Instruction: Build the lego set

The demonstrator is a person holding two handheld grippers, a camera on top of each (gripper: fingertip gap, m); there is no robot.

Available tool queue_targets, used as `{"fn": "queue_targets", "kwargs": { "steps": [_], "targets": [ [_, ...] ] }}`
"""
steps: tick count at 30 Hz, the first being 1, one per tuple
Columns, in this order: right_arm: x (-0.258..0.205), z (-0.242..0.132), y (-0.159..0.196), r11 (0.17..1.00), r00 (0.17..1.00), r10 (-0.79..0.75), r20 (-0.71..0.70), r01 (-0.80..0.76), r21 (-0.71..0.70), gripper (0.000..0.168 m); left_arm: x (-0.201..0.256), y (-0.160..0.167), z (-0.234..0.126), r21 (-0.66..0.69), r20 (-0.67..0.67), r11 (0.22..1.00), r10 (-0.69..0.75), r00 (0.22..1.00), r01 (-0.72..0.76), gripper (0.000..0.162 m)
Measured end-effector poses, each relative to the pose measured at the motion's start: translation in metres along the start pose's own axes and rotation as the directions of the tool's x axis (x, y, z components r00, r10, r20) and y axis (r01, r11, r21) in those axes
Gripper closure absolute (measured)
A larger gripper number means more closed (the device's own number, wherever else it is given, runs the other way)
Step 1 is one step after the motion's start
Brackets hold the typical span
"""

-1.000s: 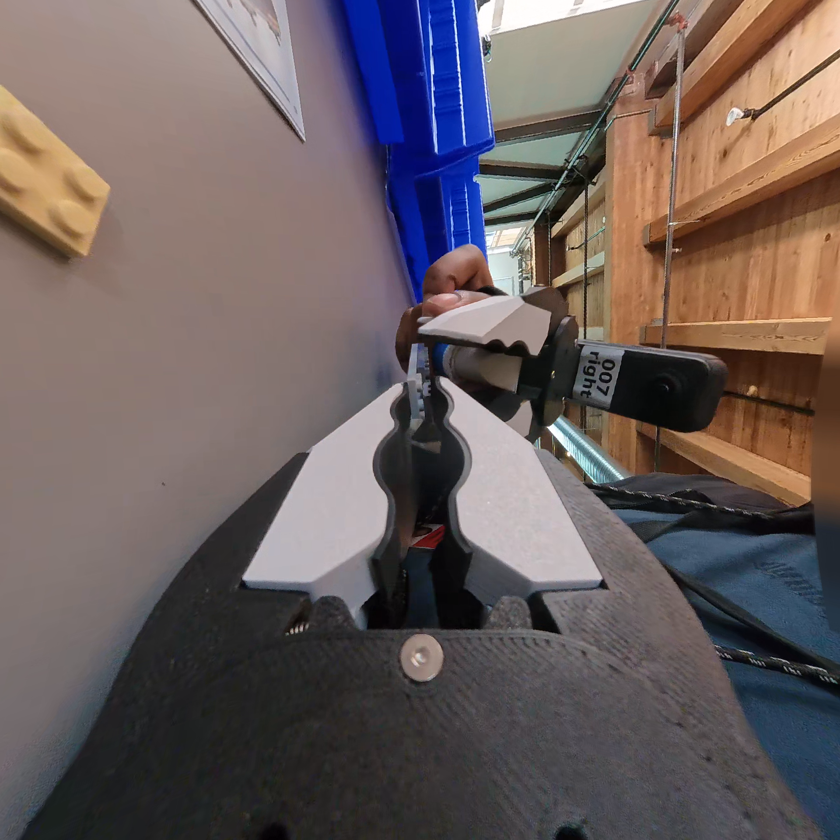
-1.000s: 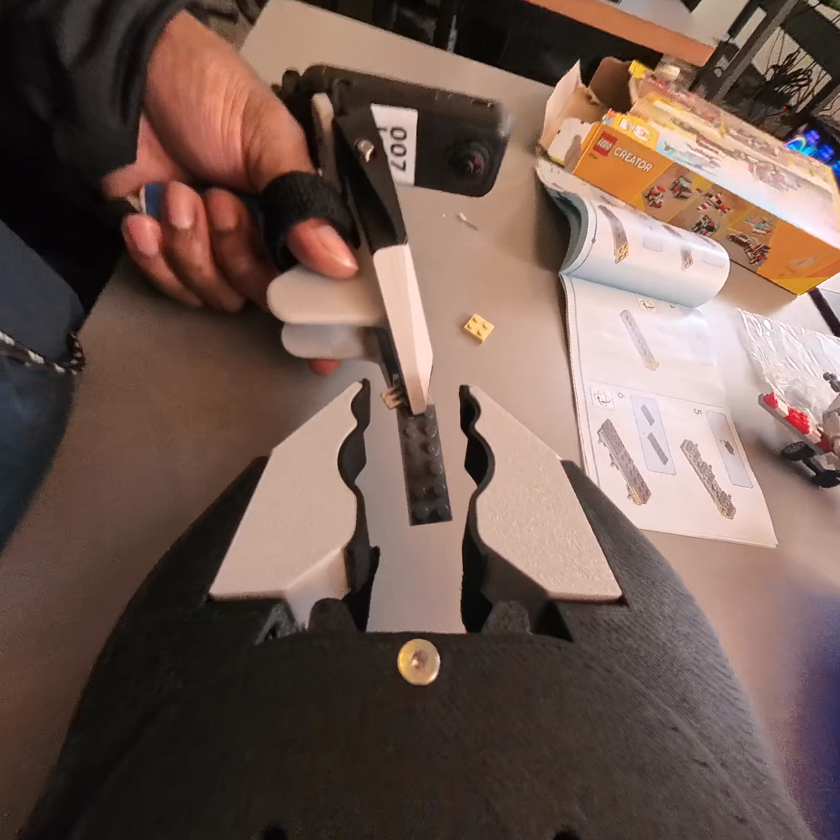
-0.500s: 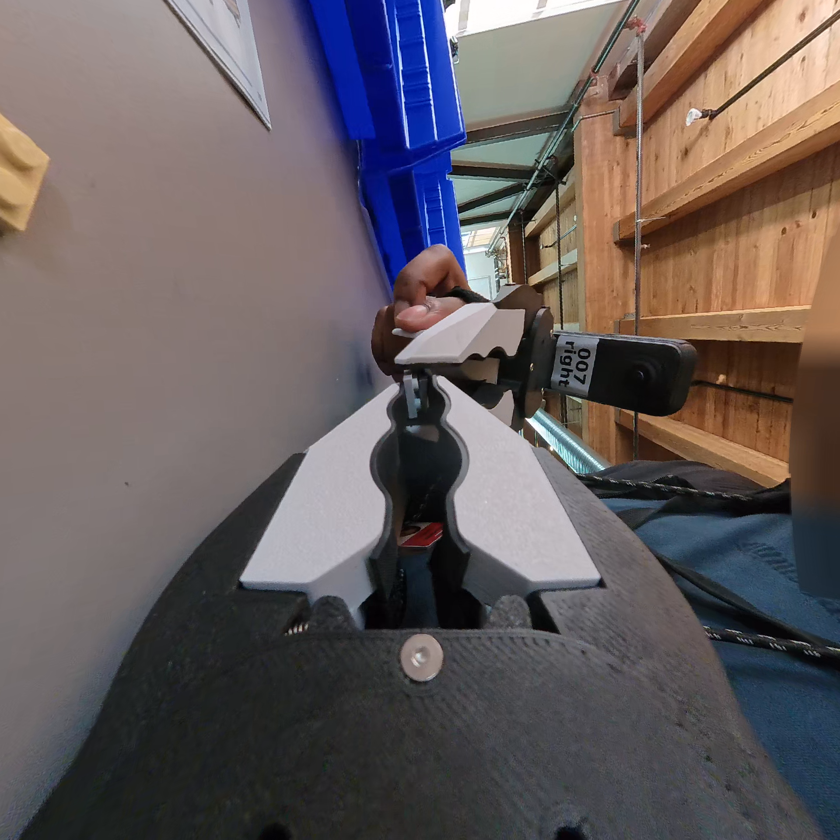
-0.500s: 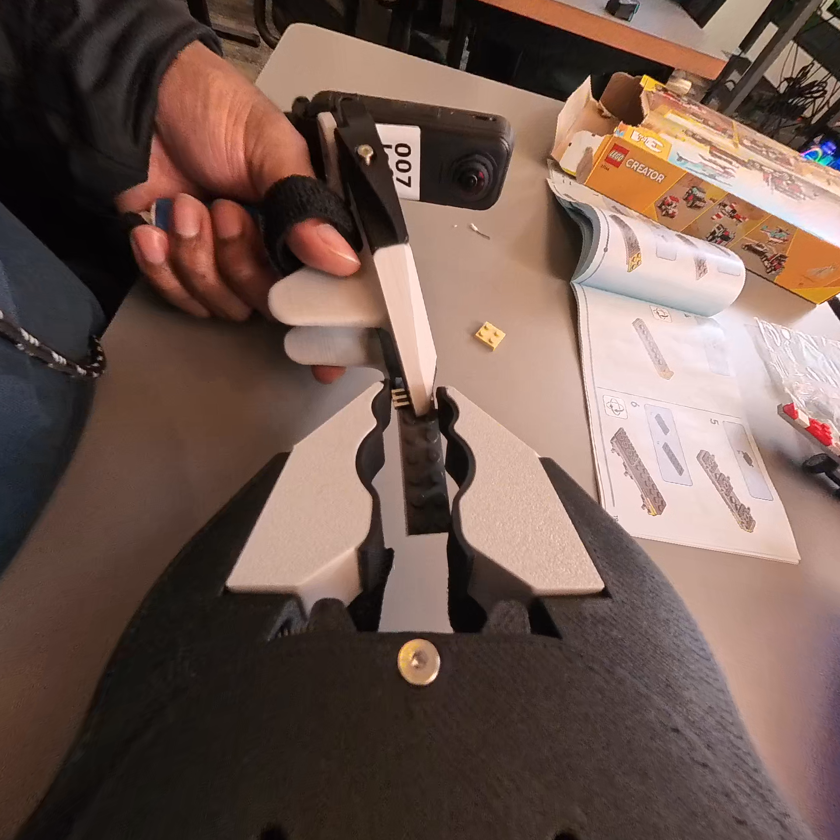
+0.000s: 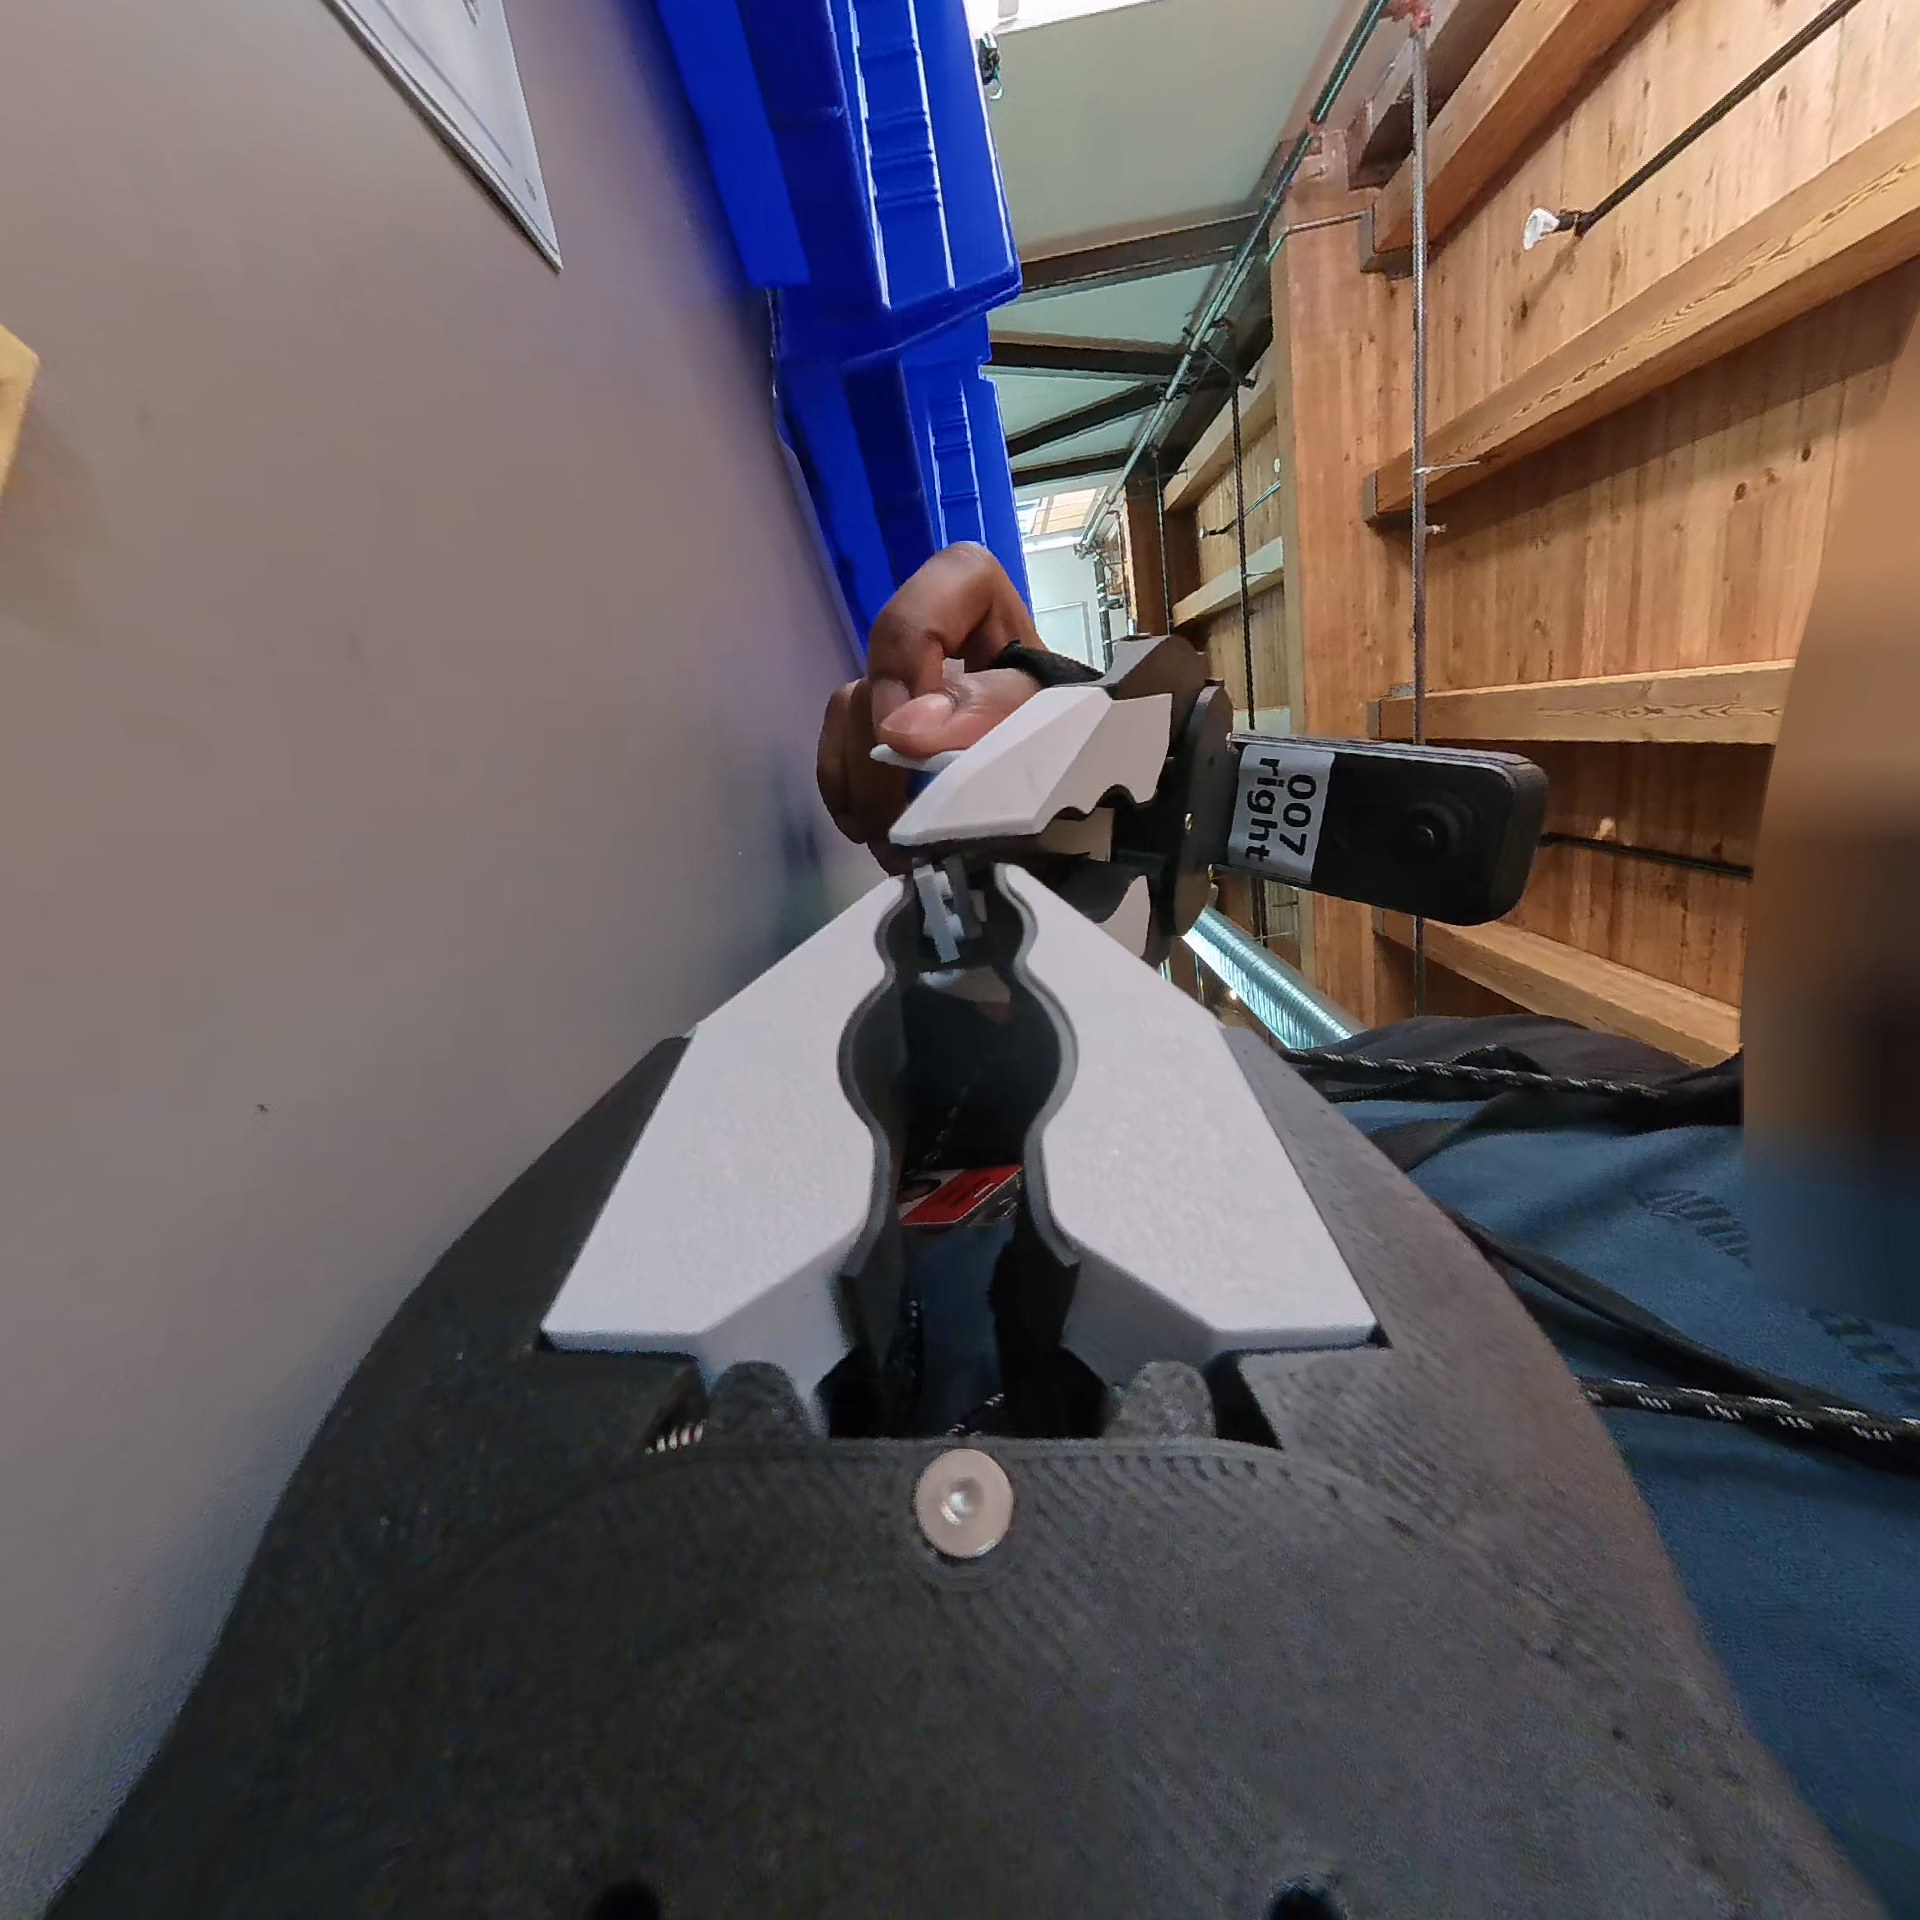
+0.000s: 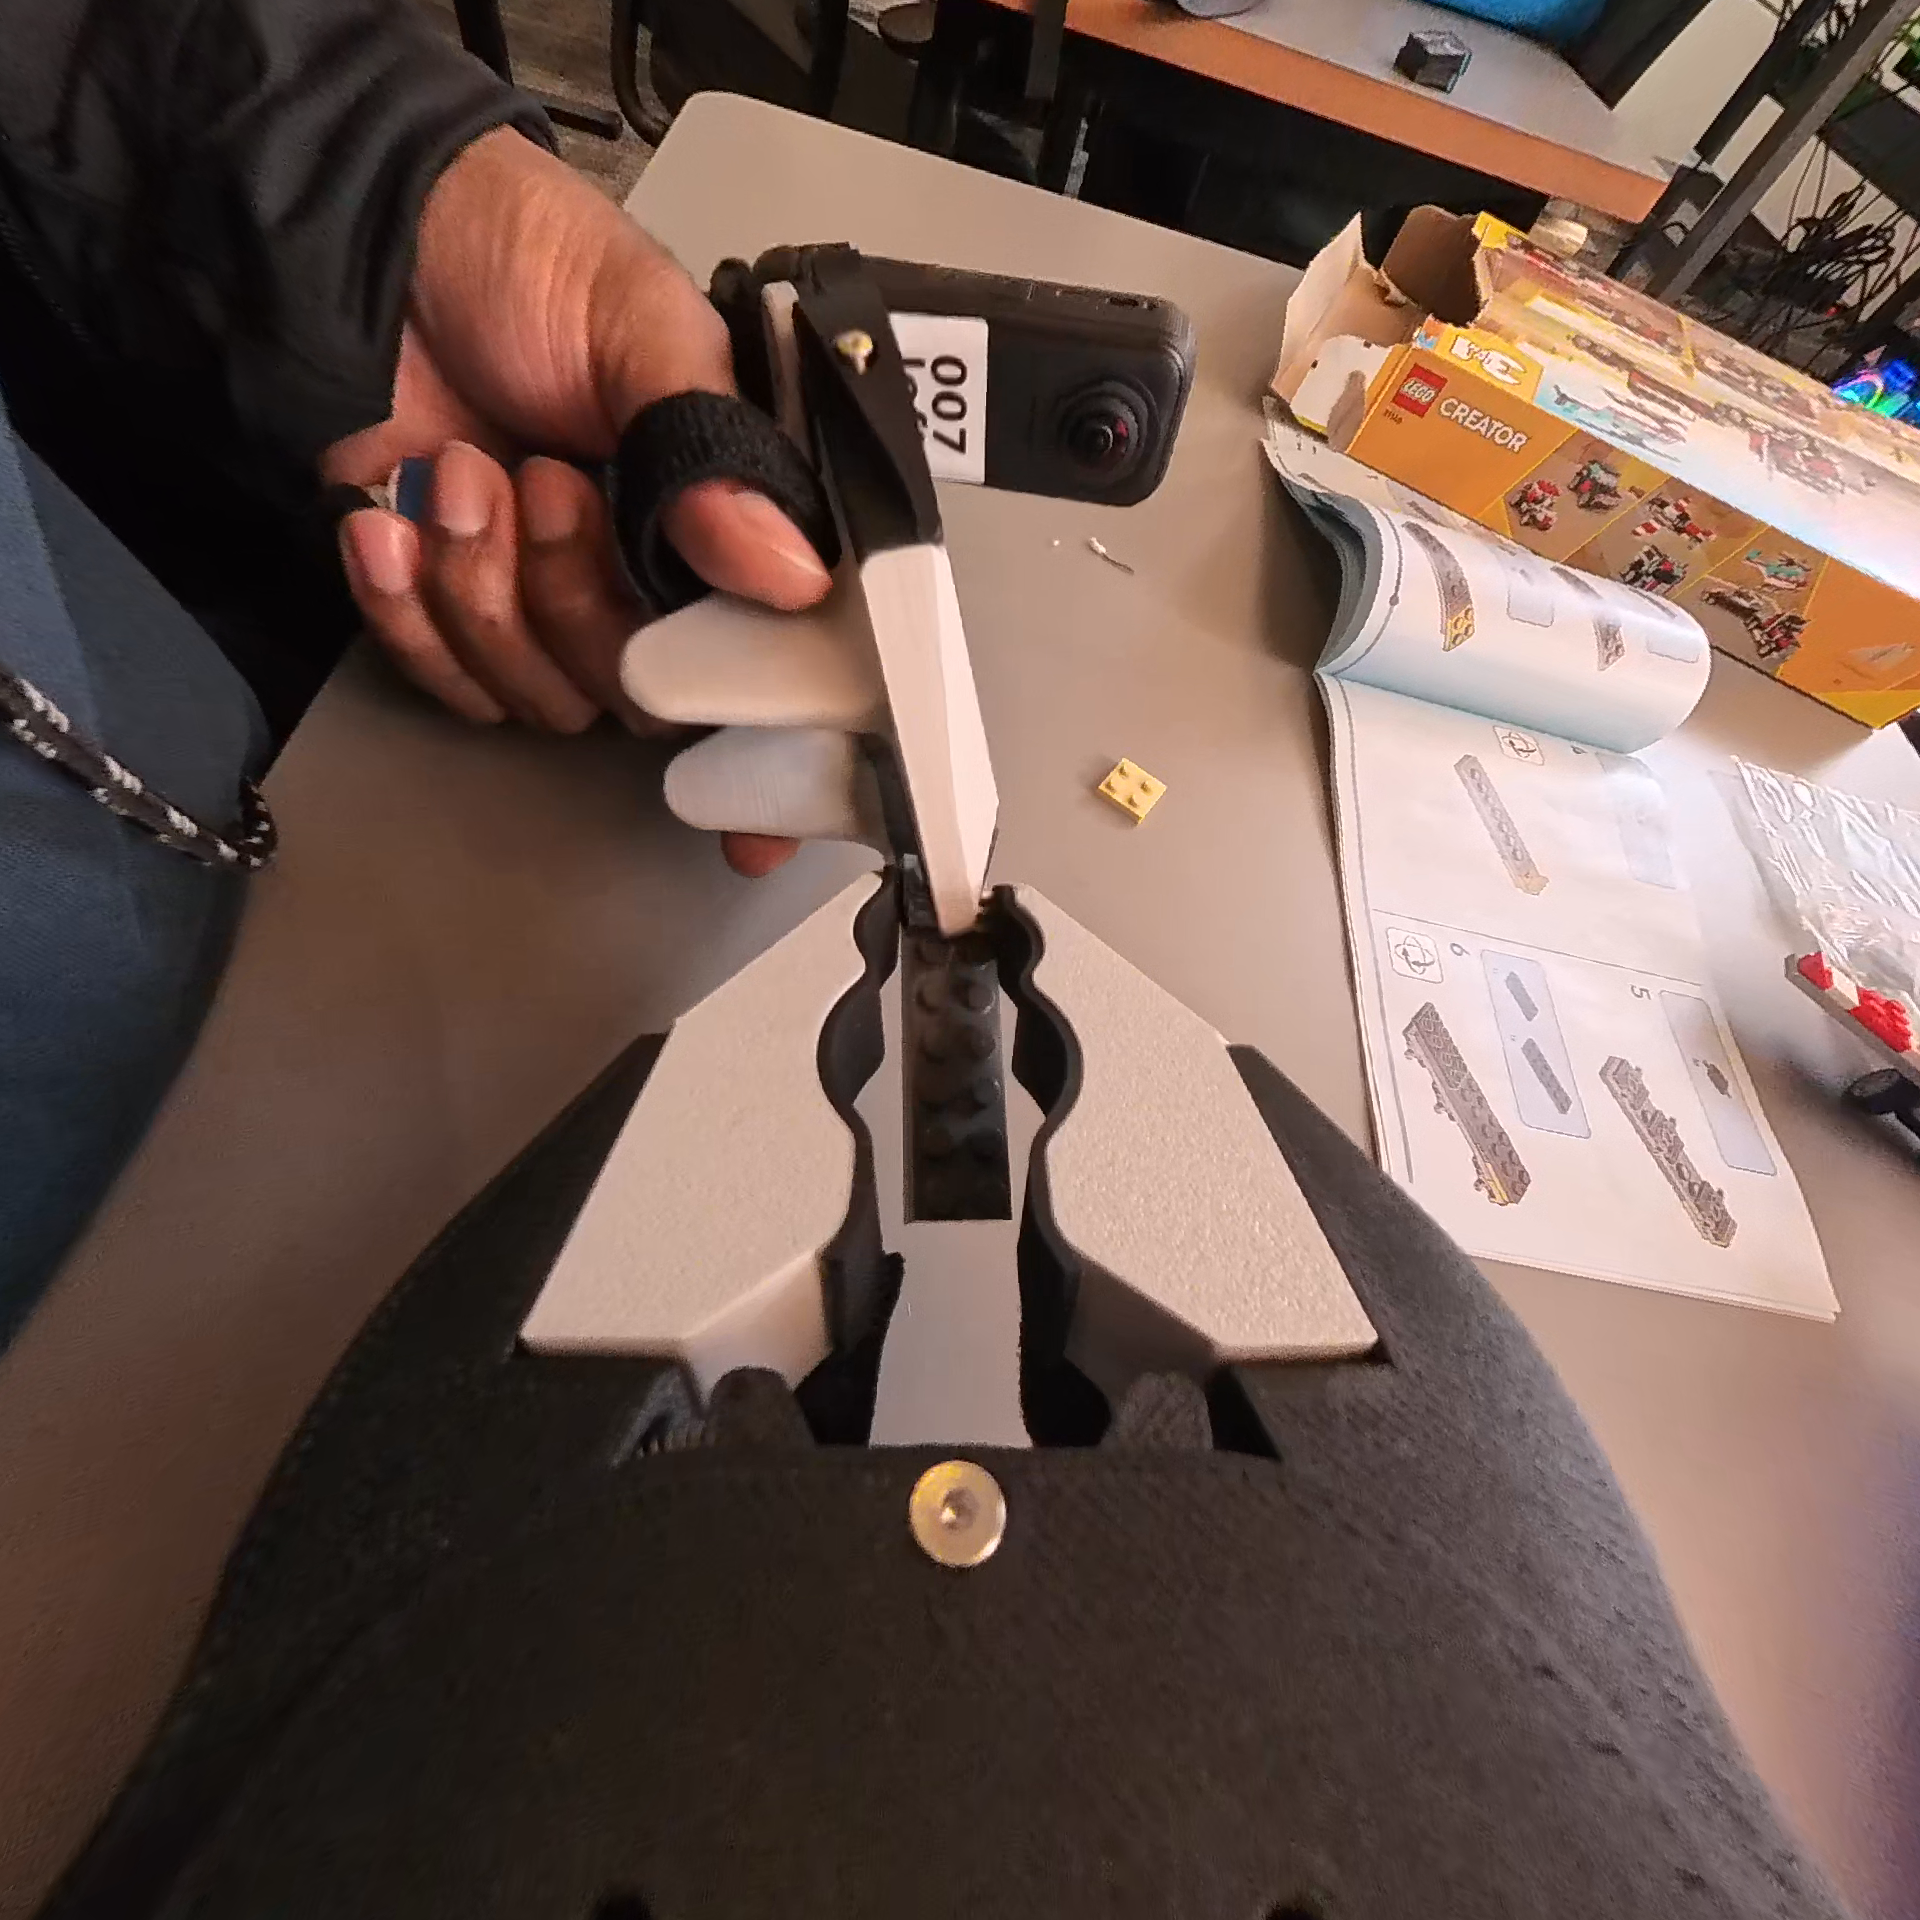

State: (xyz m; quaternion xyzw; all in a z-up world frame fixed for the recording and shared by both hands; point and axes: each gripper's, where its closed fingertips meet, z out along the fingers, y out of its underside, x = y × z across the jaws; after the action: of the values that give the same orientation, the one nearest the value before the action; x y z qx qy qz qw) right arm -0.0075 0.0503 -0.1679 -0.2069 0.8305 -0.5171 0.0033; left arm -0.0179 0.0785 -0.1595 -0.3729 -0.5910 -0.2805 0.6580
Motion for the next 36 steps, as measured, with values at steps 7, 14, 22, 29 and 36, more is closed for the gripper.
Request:
{"fn": "queue_targets", "kwargs": {
  "steps": [7, 14, 22, 29, 36],
  "targets": [
    [0.003, -0.004, -0.001, 1.000, 1.000, -0.007, -0.016, 0.007, 0.005, 0.139, 0.004, -0.006, -0.003, 0.031, -0.010, 0.999, 0.035, 0.999, -0.034, 0.155],
    [0.013, -0.017, 0.000, 1.000, 0.999, 0.026, -0.047, -0.026, 0.010, 0.138, 0.015, -0.013, -0.008, 0.049, 0.018, 0.979, 0.196, 0.980, -0.197, 0.155],
    [0.009, -0.023, -0.010, 0.994, 0.997, 0.075, 0.007, -0.076, 0.075, 0.138, 0.026, -0.012, -0.008, 0.017, 0.054, 0.907, 0.420, 0.906, -0.421, 0.155],
    [-0.003, -0.032, -0.022, 0.975, 0.981, 0.143, 0.135, -0.163, 0.153, 0.148, 0.036, 0.000, -0.005, -0.075, 0.056, 0.778, 0.628, 0.776, -0.624, 0.155],
    [-0.004, -0.031, -0.021, 0.978, 0.984, 0.129, 0.127, -0.148, 0.149, 0.151, 0.035, 0.002, -0.004, -0.084, 0.040, 0.807, 0.589, 0.807, -0.584, 0.155]
  ]
}}
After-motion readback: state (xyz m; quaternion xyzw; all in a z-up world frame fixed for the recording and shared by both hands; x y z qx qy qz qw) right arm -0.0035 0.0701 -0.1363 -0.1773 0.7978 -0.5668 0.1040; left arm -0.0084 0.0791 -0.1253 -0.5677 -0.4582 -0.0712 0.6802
